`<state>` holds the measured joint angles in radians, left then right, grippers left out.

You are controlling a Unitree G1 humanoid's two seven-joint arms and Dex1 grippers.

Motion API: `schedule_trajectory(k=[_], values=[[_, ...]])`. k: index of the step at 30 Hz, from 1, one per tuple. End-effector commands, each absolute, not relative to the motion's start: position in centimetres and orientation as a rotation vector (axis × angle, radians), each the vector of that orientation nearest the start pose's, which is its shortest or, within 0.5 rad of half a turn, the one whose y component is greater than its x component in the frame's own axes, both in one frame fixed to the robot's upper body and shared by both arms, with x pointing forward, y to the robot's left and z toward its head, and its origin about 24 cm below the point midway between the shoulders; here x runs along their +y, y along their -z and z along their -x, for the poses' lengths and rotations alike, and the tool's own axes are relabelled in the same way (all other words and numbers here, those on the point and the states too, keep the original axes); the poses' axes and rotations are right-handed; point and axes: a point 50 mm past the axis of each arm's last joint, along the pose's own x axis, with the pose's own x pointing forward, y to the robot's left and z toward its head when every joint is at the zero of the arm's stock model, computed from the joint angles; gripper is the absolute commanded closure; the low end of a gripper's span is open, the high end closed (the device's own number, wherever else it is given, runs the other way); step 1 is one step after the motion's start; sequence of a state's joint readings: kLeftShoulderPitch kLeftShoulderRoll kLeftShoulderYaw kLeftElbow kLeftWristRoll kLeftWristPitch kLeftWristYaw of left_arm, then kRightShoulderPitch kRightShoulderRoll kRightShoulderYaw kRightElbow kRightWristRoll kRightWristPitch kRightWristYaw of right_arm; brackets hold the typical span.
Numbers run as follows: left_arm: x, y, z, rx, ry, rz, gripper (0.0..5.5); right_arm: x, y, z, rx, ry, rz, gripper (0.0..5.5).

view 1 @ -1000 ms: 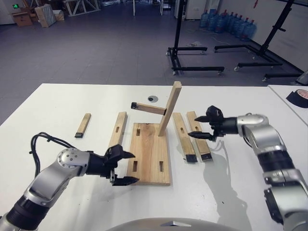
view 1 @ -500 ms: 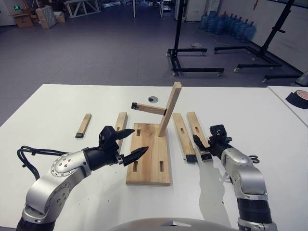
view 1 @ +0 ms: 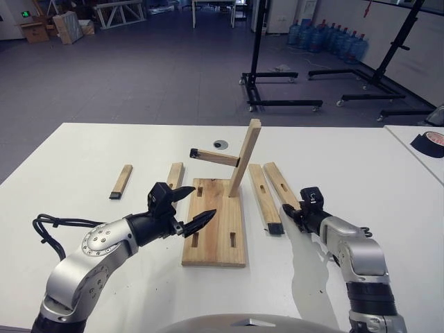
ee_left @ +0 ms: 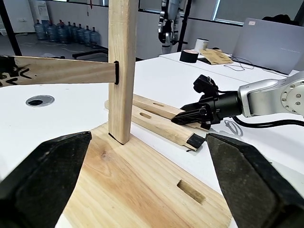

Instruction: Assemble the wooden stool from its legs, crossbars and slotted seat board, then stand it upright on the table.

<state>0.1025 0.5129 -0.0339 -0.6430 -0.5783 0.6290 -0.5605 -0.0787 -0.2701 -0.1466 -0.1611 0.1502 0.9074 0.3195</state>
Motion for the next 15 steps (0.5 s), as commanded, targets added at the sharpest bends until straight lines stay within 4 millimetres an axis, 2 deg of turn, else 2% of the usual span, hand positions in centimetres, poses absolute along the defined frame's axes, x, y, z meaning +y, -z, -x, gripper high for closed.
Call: schedule_trajectory(k=[1, 4, 5, 6, 8, 10, 12, 15], values=[[14.8, -11.2, -20.9, 0.146, 0.812, 0.029, 1.09, -21.6, -3.8, -25.4, 0.612, -0.156, -0.089, 3.47], [14.8, -11.3, -21.7, 0.091, 0.762, 0.100, 1.09, -22.6, -7.4, -27.6, 0.385, -0.181, -0.130, 3.47], [14.8, -11.5, -21.9, 0.078, 0.760, 0.166, 1.09, -23.1, -9.2, -28.4, 0.278, -0.194, -0.175, 3.47], [14.7, -11.8, -22.2, 0.050, 0.778, 0.241, 1.09, -23.6, -11.8, -29.1, 0.139, -0.235, -0.295, 3.47], [14.6, -12.7, -22.4, 0.000, 0.823, 0.366, 1.09, -23.0, -16.5, -29.0, -0.100, -0.426, -0.469, 3.47], [14.4, -13.8, -22.1, -0.051, 0.915, 0.488, 1.09, -20.4, -20.0, -26.8, -0.233, -0.781, -0.530, 3.47], [14.2, -14.8, -21.4, -0.080, 1.030, 0.576, 1.09, -18.0, -21.2, -24.2, -0.260, -1.061, -0.530, 3.47], [14.0, -16.4, -20.0, -0.120, 1.203, 0.720, 1.09, -15.1, -20.2, -22.1, -0.154, -1.301, -0.535, 3.47]])
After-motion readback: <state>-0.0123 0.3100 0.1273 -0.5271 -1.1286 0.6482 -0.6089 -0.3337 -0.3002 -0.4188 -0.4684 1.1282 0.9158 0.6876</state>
